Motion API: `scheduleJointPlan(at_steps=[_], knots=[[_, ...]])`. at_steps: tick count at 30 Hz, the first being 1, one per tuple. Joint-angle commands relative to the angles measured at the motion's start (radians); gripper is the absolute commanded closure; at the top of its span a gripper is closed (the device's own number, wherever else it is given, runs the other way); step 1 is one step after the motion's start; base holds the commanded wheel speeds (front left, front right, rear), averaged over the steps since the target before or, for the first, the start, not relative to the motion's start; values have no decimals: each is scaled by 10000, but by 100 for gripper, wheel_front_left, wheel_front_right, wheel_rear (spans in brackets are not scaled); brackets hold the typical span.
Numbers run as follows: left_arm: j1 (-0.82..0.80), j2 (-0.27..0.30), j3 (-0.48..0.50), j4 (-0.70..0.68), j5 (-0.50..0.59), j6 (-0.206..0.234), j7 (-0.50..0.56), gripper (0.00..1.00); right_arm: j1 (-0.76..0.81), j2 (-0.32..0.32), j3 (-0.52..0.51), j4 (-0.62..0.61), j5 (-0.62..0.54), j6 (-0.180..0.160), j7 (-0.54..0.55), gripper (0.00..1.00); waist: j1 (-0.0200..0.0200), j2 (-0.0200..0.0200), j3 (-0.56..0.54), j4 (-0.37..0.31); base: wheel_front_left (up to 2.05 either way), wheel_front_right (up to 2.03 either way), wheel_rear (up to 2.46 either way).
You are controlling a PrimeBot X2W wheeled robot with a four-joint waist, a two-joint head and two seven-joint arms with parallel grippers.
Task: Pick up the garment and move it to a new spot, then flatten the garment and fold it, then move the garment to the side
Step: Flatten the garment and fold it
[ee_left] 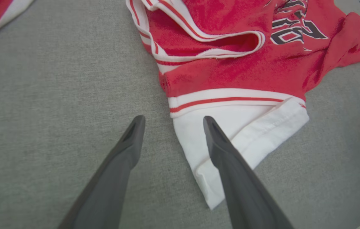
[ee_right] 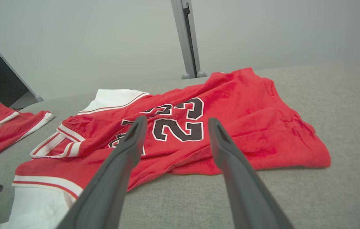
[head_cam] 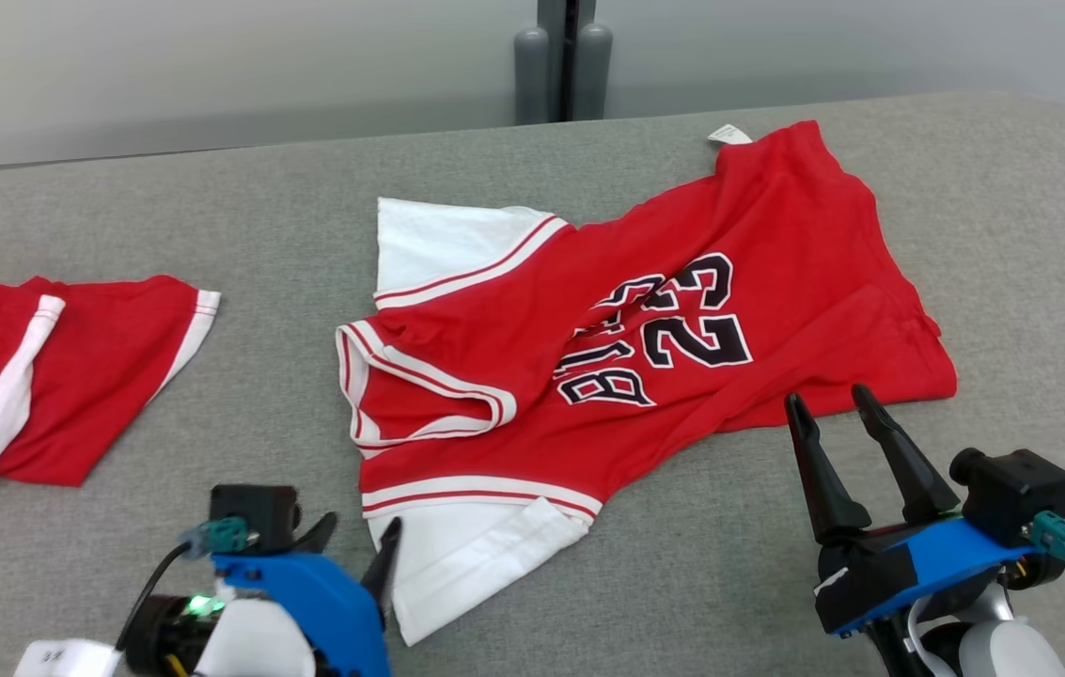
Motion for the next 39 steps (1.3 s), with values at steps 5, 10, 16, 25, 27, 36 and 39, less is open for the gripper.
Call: scheduleJointPlan(at_steps=[5, 10, 16, 25, 27, 36, 39], knots=[[-961, -410, -140, 1503, 37, 152, 43, 0, -93, -6, 42, -24, 82, 2, -97, 0, 0, 0, 83, -295, 0, 0, 0], [-1357, -597, -94, 2255, 46, 314, -126, 0, -88, -7, 25, 67, 161, 2, -160, 0, 0, 0, 136, -536, 0, 0, 0], [-1768, -737, 256, 2426, 67, 317, -1393, 100, -83, -7, -24, 131, 215, 2, -292, 0, 0, 0, 162, -668, 0, 0, 0], [-2371, -669, 646, 2550, 574, 266, -3858, 100, -150, -7, -78, 95, 148, 2, -356, 0, 0, 0, 106, -615, 0, 0, 0], [-2492, -685, 646, 2682, 638, 239, -4220, 100, -141, -7, -58, 119, 156, 2, -356, 0, 0, 0, 69, -606, 0, 0, 0], [-3495, -487, 613, 4216, 788, 178, -4425, 100, -235, -7, 97, 131, 189, 2, -272, 0, 0, 0, 1, -716, 0, 0, 0], [-3842, -380, 640, 4861, 916, 198, -4597, 64, -275, -7, 177, 135, 201, 2, -235, 0, 0, 0, -20, -836, 0, 0, 0]])
